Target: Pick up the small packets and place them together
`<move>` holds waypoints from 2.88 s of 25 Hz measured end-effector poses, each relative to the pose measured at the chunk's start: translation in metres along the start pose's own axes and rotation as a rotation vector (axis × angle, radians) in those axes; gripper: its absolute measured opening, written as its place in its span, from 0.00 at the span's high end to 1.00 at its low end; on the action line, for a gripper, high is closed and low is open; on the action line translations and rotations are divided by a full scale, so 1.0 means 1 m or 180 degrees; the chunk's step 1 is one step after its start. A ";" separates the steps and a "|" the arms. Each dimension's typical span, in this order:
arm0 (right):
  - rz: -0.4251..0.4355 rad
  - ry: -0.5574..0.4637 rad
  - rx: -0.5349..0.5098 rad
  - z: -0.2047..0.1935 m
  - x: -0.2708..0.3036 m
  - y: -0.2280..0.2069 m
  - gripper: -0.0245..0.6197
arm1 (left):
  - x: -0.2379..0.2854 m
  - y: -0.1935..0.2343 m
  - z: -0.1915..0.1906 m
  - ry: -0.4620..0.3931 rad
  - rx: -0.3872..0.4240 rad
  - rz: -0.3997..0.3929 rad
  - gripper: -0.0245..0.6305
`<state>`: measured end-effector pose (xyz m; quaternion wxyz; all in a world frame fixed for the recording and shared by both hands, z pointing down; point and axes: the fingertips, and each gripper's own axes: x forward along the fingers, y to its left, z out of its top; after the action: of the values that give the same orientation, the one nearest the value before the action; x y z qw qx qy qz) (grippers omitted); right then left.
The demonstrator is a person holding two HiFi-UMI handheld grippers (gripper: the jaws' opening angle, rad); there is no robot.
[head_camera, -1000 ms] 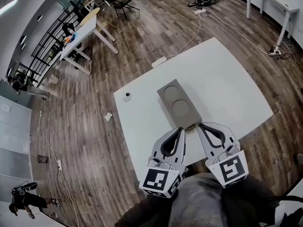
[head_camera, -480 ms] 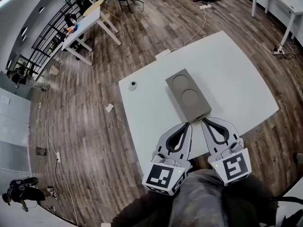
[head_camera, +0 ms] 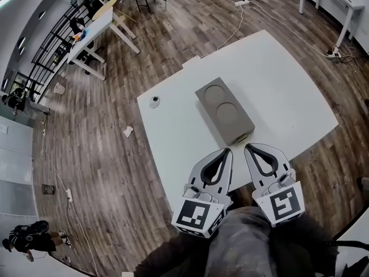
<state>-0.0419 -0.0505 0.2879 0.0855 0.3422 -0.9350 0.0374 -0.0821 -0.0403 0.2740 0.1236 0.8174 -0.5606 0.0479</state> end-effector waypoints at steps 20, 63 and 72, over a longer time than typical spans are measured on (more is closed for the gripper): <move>-0.0204 0.0250 0.0218 -0.129 0.025 0.006 0.95 | 0.019 0.024 -0.112 0.0341 -0.0032 -0.0182 0.96; -0.0460 0.0965 0.0209 -0.163 0.068 -0.026 0.69 | 0.045 0.063 -0.118 0.0531 -0.0308 -0.0165 0.96; -0.0461 0.0977 0.0236 -0.171 0.049 -0.018 0.69 | 0.037 0.053 -0.118 0.0579 -0.0284 -0.0197 0.96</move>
<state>-0.0445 -0.0733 0.4648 0.2169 0.4018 -0.8819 0.1175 -0.1112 -0.0615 0.4032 0.2117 0.8203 -0.5231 0.0931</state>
